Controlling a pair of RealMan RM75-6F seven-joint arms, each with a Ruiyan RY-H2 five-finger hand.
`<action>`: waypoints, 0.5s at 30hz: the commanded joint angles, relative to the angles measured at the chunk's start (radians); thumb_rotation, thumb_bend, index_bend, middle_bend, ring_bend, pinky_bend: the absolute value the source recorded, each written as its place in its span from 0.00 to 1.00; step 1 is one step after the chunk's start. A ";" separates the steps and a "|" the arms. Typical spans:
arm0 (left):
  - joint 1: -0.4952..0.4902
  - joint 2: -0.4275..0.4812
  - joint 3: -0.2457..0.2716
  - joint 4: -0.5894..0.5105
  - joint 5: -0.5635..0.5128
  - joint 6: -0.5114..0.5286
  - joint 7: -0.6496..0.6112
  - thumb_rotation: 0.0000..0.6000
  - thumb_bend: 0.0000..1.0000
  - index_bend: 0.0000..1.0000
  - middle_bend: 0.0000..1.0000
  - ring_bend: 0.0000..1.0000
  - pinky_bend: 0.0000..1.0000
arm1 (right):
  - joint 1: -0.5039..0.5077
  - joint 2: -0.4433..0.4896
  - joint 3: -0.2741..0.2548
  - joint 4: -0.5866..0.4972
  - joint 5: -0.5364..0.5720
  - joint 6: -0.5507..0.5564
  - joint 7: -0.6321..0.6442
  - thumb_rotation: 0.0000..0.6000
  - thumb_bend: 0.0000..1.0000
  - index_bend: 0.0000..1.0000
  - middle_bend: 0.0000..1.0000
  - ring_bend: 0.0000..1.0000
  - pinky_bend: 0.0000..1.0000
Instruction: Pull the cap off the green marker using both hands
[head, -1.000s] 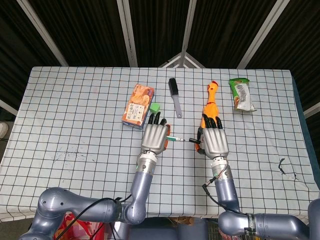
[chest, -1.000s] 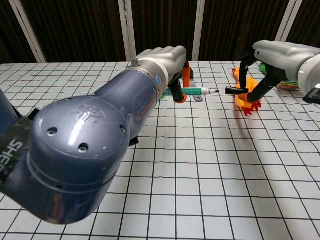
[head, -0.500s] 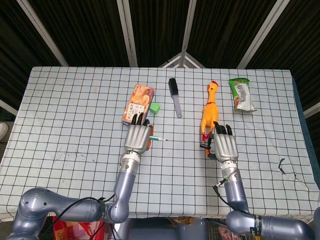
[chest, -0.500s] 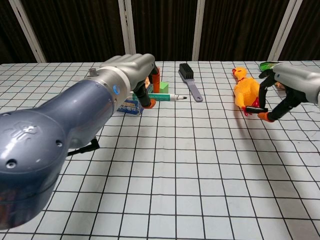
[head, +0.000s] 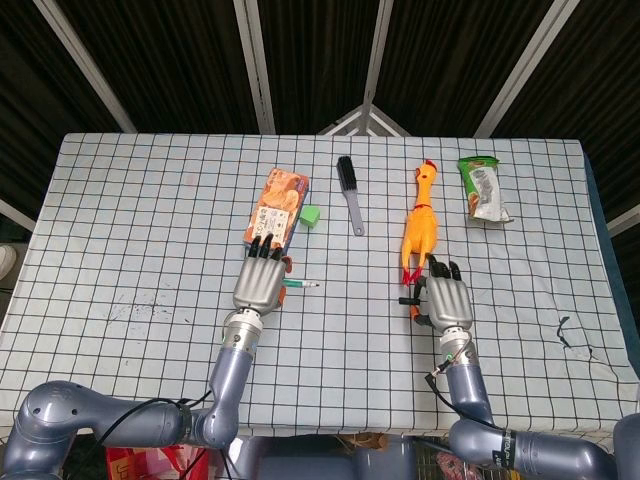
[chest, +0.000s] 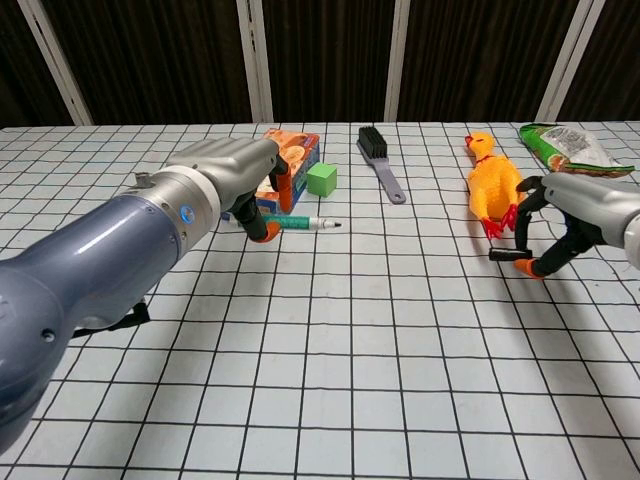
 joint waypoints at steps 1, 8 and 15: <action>0.007 0.006 0.001 -0.007 -0.001 0.001 0.003 1.00 0.53 0.26 0.22 0.00 0.00 | -0.001 -0.011 0.001 0.012 0.006 -0.007 0.001 1.00 0.41 0.38 0.09 0.11 0.04; 0.019 0.018 -0.001 -0.023 -0.009 -0.003 0.014 1.00 0.53 0.12 0.19 0.00 0.00 | -0.013 -0.010 0.010 0.011 0.020 -0.008 0.007 1.00 0.36 0.21 0.08 0.10 0.04; 0.052 0.075 0.016 -0.081 0.031 0.019 0.003 1.00 0.53 0.09 0.16 0.00 0.00 | -0.055 0.056 0.016 -0.043 -0.020 0.015 0.061 1.00 0.35 0.20 0.08 0.09 0.04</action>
